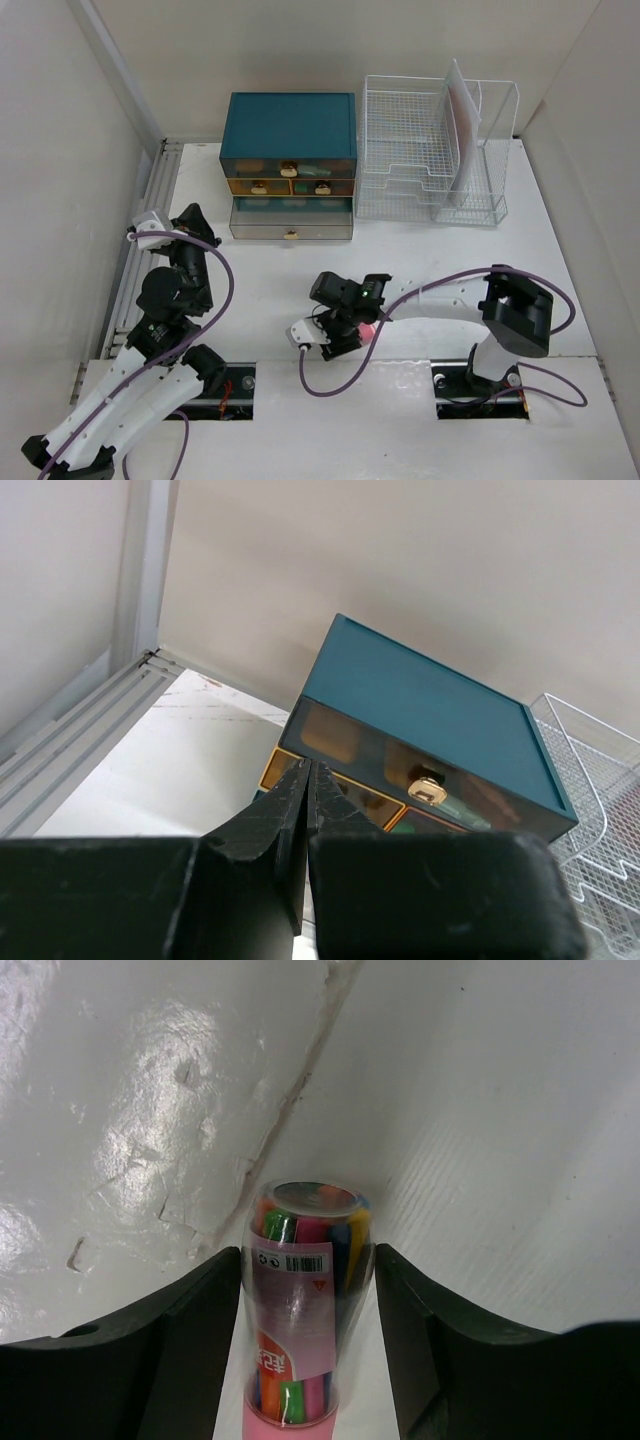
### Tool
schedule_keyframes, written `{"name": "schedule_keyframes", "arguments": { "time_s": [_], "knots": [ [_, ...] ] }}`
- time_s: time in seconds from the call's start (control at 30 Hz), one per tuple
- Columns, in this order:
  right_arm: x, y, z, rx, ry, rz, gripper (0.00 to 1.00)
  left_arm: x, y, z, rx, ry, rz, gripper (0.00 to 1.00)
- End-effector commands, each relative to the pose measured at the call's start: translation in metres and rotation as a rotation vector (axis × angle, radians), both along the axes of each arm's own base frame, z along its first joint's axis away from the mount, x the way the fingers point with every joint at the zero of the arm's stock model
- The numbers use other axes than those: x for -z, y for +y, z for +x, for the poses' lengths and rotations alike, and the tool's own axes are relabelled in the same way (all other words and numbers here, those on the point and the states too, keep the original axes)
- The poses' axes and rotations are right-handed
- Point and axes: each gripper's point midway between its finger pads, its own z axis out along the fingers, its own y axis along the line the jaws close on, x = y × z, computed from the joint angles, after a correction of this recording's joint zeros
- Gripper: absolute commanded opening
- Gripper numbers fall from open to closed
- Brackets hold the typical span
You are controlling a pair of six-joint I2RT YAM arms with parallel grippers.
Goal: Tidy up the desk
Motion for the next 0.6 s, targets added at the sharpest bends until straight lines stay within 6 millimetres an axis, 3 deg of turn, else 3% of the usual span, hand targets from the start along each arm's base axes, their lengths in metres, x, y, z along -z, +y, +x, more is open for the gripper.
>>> {"name": "schedule_keyframes", "arguments": {
  "time_s": [0.0, 0.13, 0.23, 0.43, 0.53, 0.57],
  "knots": [
    [-0.001, -0.004, 0.012, 0.034, -0.060, -0.049, 0.60, -0.006, 0.004, -0.002, -0.014, -0.032, -0.016, 0.00],
    [0.003, -0.013, 0.019, 0.075, -0.096, -0.090, 0.60, -0.005, 0.006, -0.002, -0.024, -0.028, -0.009, 0.01],
    [0.016, -0.023, 0.022, 0.101, -0.102, -0.161, 0.66, -0.007, 0.007, -0.004, -0.025, -0.035, -0.015, 0.03],
    [0.029, -0.025, 0.018, 0.127, -0.069, -0.195, 0.68, -0.007, 0.007, -0.004, -0.025, -0.035, -0.015, 0.21],
    [0.035, -0.025, 0.020, 0.137, -0.070, -0.211, 0.45, -0.007, 0.007, -0.004, -0.025, -0.035, -0.015, 0.28],
    [0.038, -0.024, 0.022, 0.140, -0.079, -0.212, 0.24, -0.007, 0.007, -0.004, -0.025, -0.035, -0.015, 0.31]
  ]
}}
